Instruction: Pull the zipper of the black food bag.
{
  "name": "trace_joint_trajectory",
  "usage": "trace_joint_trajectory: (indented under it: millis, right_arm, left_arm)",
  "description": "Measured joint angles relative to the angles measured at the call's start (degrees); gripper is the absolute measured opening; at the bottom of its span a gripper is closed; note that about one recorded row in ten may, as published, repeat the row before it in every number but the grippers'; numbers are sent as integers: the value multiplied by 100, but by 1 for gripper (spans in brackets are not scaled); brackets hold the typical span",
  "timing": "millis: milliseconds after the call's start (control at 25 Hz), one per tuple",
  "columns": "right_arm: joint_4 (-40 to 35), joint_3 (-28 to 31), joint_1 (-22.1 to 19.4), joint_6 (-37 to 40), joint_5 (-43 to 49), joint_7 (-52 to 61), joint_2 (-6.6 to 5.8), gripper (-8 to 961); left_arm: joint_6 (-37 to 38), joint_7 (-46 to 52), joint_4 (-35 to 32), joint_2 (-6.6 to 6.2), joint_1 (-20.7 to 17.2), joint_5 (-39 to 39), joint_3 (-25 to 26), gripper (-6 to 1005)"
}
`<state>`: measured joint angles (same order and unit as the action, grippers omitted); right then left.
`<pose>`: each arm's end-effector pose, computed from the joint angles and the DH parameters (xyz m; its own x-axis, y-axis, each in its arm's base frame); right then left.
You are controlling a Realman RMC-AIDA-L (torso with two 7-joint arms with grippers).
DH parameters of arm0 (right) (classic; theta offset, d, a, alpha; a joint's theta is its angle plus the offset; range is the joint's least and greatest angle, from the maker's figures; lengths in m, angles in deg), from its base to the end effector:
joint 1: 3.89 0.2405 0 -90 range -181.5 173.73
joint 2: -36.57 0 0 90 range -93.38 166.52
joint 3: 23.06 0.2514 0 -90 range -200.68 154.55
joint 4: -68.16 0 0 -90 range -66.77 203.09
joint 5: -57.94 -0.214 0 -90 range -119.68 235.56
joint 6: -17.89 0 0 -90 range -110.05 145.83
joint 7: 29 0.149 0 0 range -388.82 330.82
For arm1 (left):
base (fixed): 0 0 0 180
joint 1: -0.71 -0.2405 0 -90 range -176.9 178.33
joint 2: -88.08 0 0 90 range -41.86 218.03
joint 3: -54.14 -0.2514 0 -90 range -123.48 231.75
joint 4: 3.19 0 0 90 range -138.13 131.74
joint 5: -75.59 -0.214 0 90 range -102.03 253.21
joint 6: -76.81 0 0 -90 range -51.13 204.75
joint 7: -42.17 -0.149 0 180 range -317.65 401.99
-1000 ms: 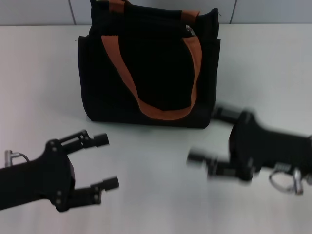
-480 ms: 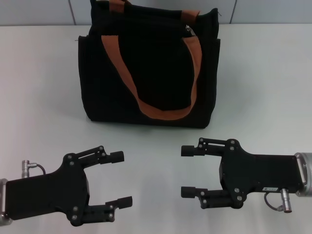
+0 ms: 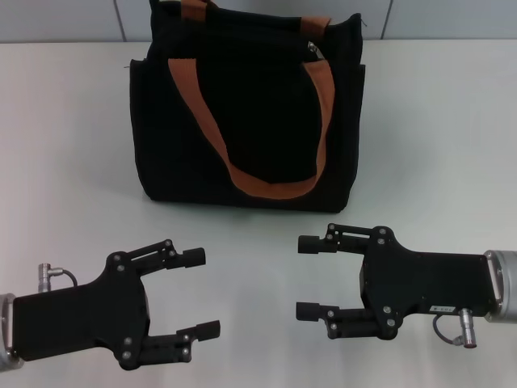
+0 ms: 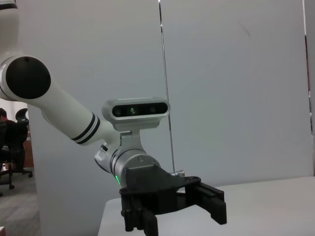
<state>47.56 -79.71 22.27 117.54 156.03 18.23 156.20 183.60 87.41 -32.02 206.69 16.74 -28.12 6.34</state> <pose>0.2448 0.2532 -0.0579 0.7442 -0.0566 -0.6655 -0.1076 -0.9936 -0.0358 -0.2848 0.2194 -0.0184 0.7495 0.0120 0.6619 0.1437 -0.9789 -0.1450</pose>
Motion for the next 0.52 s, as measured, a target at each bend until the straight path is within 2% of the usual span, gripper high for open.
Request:
trace_joint_trajectory:
  millis: [520]
  right_arm:
    - [135,-58,103,2,-18,-4,-1,739]
  left_arm:
    - [-38,-4,62,14,-6,35,13,805]
